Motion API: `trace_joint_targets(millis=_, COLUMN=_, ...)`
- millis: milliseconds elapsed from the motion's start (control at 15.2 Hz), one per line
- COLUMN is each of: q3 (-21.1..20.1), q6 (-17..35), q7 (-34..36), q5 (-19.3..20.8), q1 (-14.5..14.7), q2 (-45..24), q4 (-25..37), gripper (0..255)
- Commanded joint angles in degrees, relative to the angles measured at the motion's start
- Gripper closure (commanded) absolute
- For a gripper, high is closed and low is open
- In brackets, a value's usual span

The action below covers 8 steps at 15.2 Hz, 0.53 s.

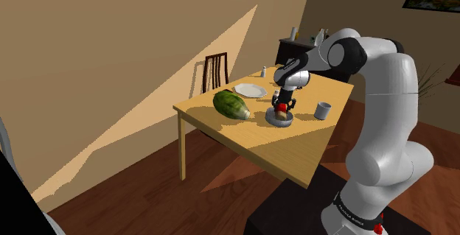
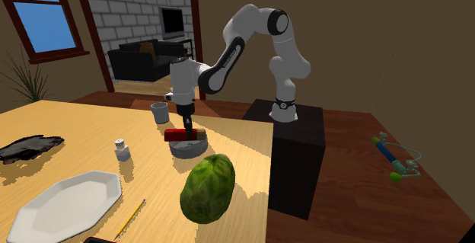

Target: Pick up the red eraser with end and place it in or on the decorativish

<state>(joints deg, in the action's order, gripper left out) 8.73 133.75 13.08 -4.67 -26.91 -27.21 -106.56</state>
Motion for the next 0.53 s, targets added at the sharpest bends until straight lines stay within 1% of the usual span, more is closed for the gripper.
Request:
trace_joint_targets(millis=0, q3=0.0, q6=0.0, q7=0.0, q5=0.0, q1=0.0, q2=0.0, q4=0.0, gripper=0)
trace_joint_targets(millis=330, q3=0.0, q6=0.0, q7=0.0, q5=0.0, q1=0.0, q2=0.0, q4=0.0, gripper=0)
trace_joint_targets(millis=462, q3=0.3, q6=-3.0, q7=0.3, q5=0.5, q1=0.2, q2=2.4, q4=0.6, gripper=0)
